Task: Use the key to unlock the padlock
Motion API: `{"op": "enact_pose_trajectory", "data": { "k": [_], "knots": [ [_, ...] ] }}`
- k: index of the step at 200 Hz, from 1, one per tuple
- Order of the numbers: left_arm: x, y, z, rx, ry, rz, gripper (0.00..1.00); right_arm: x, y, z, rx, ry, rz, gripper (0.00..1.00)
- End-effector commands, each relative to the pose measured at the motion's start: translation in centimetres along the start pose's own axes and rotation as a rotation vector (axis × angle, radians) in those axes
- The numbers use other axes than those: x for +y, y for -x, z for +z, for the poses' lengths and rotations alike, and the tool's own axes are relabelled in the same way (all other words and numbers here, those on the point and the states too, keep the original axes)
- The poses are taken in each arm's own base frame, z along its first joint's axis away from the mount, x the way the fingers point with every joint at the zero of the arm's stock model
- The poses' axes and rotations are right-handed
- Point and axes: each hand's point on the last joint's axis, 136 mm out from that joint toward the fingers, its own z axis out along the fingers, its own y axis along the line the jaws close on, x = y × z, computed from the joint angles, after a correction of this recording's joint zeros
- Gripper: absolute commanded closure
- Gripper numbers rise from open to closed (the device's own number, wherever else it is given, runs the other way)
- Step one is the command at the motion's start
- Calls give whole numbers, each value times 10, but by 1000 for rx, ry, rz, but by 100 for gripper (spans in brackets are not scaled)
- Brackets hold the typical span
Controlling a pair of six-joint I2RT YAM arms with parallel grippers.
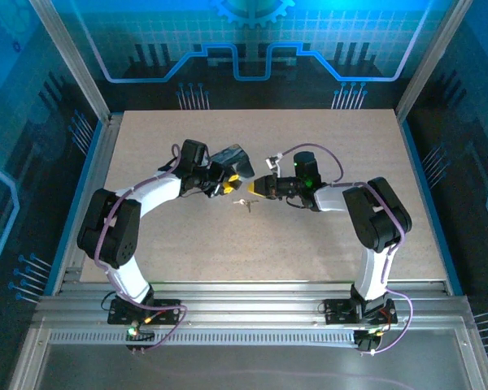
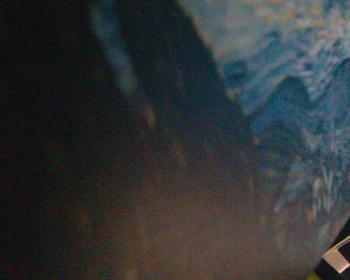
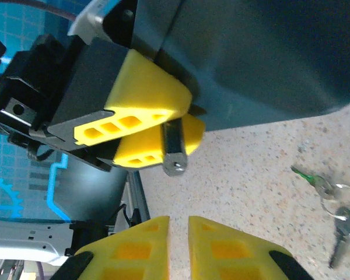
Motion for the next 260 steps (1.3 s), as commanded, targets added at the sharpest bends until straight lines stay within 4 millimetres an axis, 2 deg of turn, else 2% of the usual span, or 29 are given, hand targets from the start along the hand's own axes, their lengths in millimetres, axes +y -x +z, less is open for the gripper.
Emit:
{"op": "enact_pose_trajectory", "data": {
  "k": [1, 26, 61, 109, 121, 137, 160, 171, 216, 243, 260],
  "knots": [
    [4, 8, -11, -60, 99, 95, 100, 1, -4, -13, 15, -44, -37, 82],
    [12, 17, 3, -72, 127, 89, 100, 1, -8, -21, 14, -72, -41, 78],
    [24, 28, 23, -119, 208, 142, 100, -8, -21, -27, 48, -150, -26, 76],
    [39, 41, 45, -144, 243, 138, 100, -19, -34, -24, 103, -248, -61, 69],
    [45, 41, 48, -141, 259, 139, 92, -19, -34, -21, 113, -257, -73, 68],
    [52, 40, 50, -131, 277, 134, 76, -18, -32, -17, 128, -272, -106, 66],
    [61, 35, 46, -122, 293, 129, 64, -15, -28, -10, 155, -294, -193, 64],
    [60, 33, 43, -118, 288, 128, 62, -14, -25, -8, 169, -308, -240, 63],
    [40, 22, 23, -85, 239, 159, 46, -18, -13, -1, 224, -346, -372, 59],
    [36, 12, 4, -72, 223, 161, 42, -25, -11, 8, 282, -395, -432, 58],
    [42, 13, -14, -103, 253, 156, 39, -32, -13, 17, 334, -423, -464, 57]
  ]
}}
